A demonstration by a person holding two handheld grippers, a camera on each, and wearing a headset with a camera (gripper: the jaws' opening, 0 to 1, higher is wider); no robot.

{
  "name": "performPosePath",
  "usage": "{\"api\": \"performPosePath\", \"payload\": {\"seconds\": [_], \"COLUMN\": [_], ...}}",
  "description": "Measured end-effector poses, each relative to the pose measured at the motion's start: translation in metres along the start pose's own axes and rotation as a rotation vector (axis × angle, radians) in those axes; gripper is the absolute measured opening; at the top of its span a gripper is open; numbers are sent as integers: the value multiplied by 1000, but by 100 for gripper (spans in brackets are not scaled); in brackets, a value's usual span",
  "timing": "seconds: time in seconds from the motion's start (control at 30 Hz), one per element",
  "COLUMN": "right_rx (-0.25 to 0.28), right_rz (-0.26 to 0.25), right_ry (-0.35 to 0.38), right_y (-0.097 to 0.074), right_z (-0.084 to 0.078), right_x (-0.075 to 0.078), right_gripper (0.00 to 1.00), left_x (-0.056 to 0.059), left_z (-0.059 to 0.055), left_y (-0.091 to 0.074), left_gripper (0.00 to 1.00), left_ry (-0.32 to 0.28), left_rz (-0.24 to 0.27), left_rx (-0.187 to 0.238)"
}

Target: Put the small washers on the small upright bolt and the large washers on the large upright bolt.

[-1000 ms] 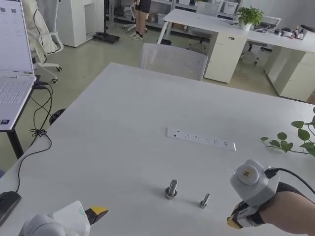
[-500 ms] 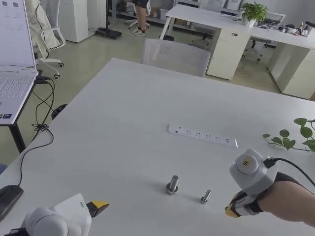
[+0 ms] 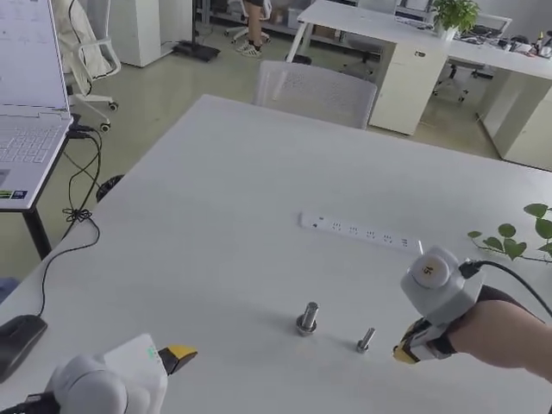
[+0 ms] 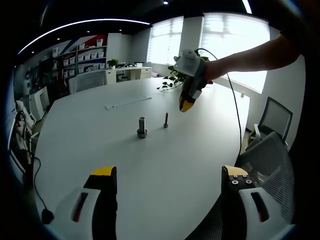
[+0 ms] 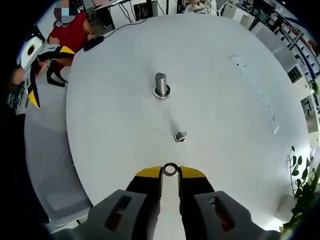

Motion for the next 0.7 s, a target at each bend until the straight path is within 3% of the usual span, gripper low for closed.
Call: {"api": "performPosePath", "payload": {"seconds": [0.7], "right_rx": [2], "right_rz": [0], "right_ry": [-22], "right_y": [15], "right_z": [17], "right_x": [13], "right_gripper": [14], "left_x": [-5], "left_z": [-3], "left_y": [-3], "left_gripper": [85], "left_ry": [-12], "left_rz": [12], "left_rx": [-5]}}
Point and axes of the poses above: the centre of the closed fingertips' face, and the gripper's own axes: y roughly forward along the fingers, x roughly to its right, z roughly out of its top, the point moved 10 cm from there along -y, roughly backward along the fingers, and after that the axes turned 15 degrees about x, right-handed, at the moved point
